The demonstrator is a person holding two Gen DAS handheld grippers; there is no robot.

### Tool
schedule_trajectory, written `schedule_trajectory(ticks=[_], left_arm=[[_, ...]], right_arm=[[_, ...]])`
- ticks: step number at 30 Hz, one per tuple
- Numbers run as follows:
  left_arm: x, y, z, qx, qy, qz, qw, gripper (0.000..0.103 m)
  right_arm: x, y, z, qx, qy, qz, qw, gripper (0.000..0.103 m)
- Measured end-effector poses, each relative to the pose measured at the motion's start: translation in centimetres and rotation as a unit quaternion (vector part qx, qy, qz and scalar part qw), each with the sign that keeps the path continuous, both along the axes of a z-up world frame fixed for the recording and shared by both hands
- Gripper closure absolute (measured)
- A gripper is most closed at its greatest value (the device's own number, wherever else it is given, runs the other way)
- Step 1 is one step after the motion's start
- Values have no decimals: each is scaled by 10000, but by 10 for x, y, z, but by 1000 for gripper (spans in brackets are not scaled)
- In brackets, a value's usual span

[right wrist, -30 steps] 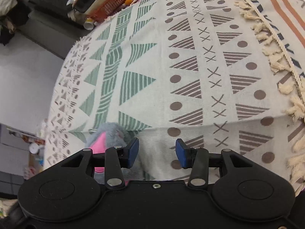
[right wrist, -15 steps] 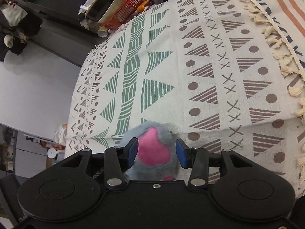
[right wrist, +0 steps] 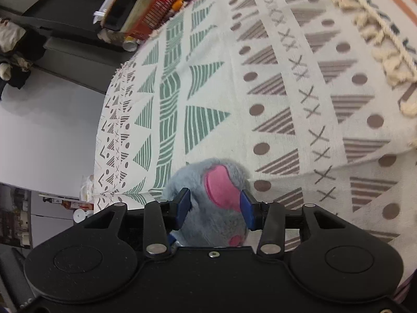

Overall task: Organize soft objects
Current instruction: 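Grasp the grey plush with the right gripper while the left grasps it too, then carry the grey plush into the box and open both grippers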

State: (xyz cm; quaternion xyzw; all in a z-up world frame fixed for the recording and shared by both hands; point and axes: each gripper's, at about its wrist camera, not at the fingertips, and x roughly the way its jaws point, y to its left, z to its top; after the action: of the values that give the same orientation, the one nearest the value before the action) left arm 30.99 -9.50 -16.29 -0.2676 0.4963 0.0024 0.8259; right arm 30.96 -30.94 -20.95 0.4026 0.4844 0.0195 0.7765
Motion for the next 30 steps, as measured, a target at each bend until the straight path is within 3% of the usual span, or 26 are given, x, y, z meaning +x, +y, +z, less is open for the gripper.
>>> schedule_trajectory(ticks=[1, 5, 17, 30], left_arm=[[0, 1, 0, -65, 17, 24, 10000, 79], [-1, 3, 7, -91, -117, -64, 9999, 81], [-17, 25, 43, 17, -553, -16, 9985, 81], [-45, 78, 76, 200, -882, 322, 9954, 81]], right_arm=[[0, -1, -3, 113, 21, -30, 9999, 74], [-1, -1, 1, 35, -123, -38, 9999, 80], [-8, 17, 28, 72, -762, 309, 9966, 81], [-21, 69, 55, 45, -1461, 1066, 9835, 81]])
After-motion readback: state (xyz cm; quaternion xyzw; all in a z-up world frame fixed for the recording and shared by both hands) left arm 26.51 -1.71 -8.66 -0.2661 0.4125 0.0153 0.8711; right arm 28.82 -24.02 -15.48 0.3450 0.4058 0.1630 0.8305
